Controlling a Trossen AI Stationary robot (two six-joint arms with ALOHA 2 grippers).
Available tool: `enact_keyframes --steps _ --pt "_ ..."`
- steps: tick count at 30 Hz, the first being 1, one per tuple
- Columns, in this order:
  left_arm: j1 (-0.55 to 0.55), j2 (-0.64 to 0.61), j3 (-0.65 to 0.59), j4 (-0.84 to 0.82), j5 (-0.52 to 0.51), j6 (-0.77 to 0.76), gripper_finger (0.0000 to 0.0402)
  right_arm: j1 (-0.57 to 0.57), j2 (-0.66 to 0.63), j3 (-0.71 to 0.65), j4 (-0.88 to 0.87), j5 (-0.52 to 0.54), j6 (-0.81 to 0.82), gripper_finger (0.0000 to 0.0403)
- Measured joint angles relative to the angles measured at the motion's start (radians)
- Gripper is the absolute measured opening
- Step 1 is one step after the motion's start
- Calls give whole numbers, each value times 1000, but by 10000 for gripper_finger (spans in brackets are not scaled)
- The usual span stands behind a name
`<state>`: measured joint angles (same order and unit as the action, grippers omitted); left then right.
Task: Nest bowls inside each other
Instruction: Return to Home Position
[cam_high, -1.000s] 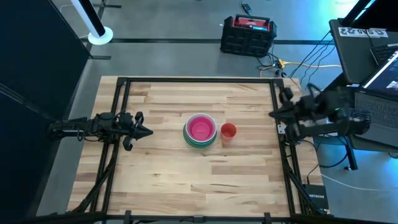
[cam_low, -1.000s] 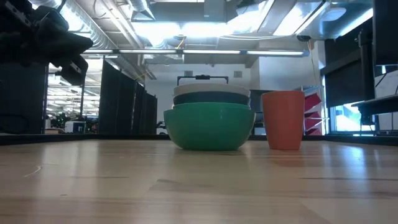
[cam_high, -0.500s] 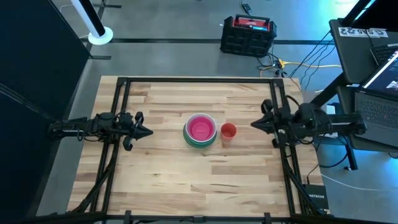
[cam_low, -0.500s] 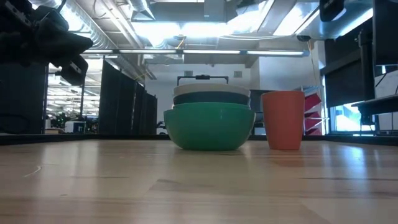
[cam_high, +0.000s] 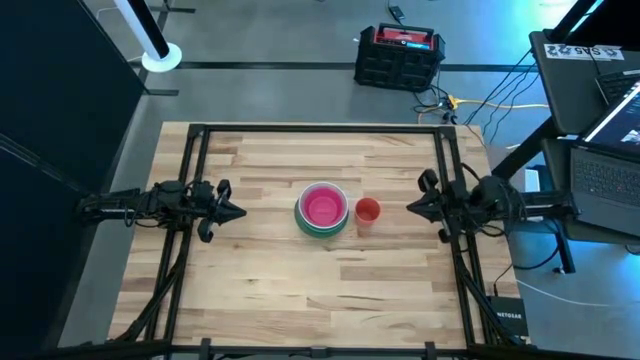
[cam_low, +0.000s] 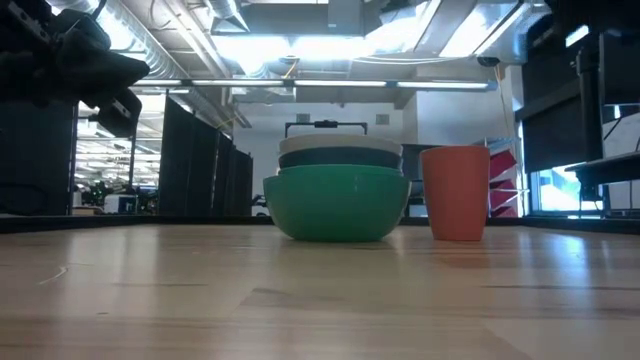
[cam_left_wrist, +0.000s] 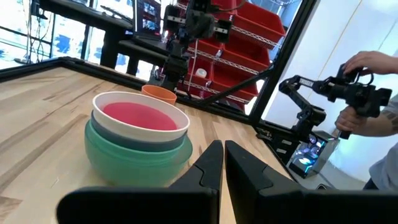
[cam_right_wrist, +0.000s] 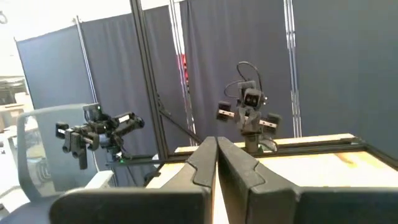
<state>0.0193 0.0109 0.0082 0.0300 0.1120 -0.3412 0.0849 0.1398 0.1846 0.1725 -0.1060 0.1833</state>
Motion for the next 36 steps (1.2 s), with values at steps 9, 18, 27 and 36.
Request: enact_keyframes --steps 9,18,27,36 --pt "0 0 0 1 0 0 0 0 -98 -142 4 62 13 1" --pt "0 0 0 0 0 0 0 0 -100 -176 -27 167 -10 1" --pt "0 0 0 0 0 0 0 0 -96 -176 -102 181 -59 1" --pt "0 0 0 1 0 0 0 0 -92 -176 -149 184 -95 1"
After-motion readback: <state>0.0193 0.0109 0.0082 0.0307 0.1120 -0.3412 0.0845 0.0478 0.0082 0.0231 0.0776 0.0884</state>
